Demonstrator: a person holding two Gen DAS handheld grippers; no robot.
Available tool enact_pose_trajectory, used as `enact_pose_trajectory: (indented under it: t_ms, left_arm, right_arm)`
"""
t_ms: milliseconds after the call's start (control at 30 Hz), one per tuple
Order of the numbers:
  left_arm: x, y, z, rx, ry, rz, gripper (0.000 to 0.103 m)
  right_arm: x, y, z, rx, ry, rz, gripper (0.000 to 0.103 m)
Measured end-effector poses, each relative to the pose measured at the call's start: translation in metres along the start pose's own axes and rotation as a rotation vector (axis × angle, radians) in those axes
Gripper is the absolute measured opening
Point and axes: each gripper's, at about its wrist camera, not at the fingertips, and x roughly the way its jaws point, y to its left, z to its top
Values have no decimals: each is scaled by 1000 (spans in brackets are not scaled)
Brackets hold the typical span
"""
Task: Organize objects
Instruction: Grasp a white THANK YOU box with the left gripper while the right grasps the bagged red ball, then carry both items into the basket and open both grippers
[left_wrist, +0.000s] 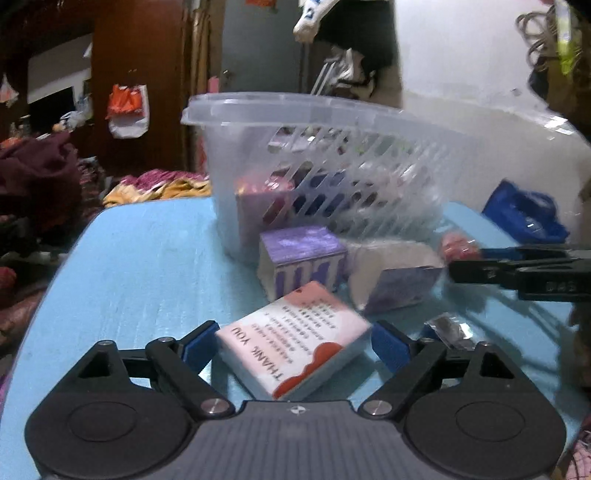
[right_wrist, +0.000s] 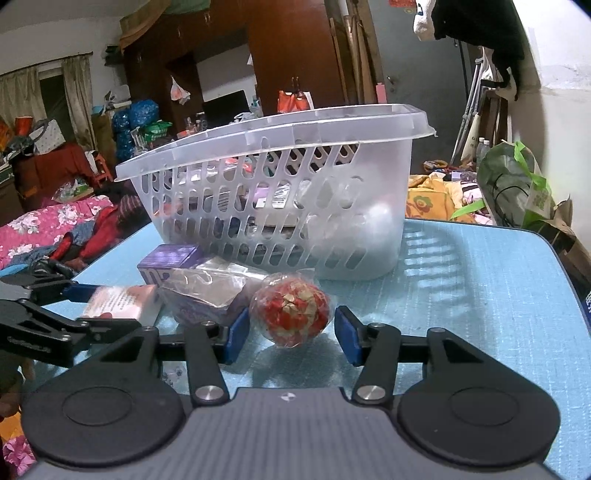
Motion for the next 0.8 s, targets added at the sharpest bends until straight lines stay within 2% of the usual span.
enact_pose_trajectory:
  t_ms: [100, 233, 433, 600, 667, 733, 800]
  left_arm:
    - [-6, 3, -3, -6, -25, -5, 88]
    - [-23, 6, -10, -4, -133, -39, 88]
    - [-24, 10, -8, -27, -151, -75, 88]
    - [-44, 10, -5, -38, -254, -77, 88]
    - [-65, 8, 11, -39, -336, -112, 88]
    - [-81, -1, 42, -6, -403, -95, 88]
    - [-83, -8, 76, 23, -421, -89, 88]
  right_arm:
    - [-1, 0, 0, 4, -10, -2, 55]
    - [-4, 2, -1, -4, -26, -1, 54]
    - [-8, 7, -2, -31, -58, -24, 54]
    - [-31, 16, -9, -51, -137, -9, 54]
    - [-51, 22, -6, -40, -206, 25, 54]
    - [-69, 30, 10, -52, -285, 40, 54]
    - [-80, 38, 40, -100, -350, -5, 54]
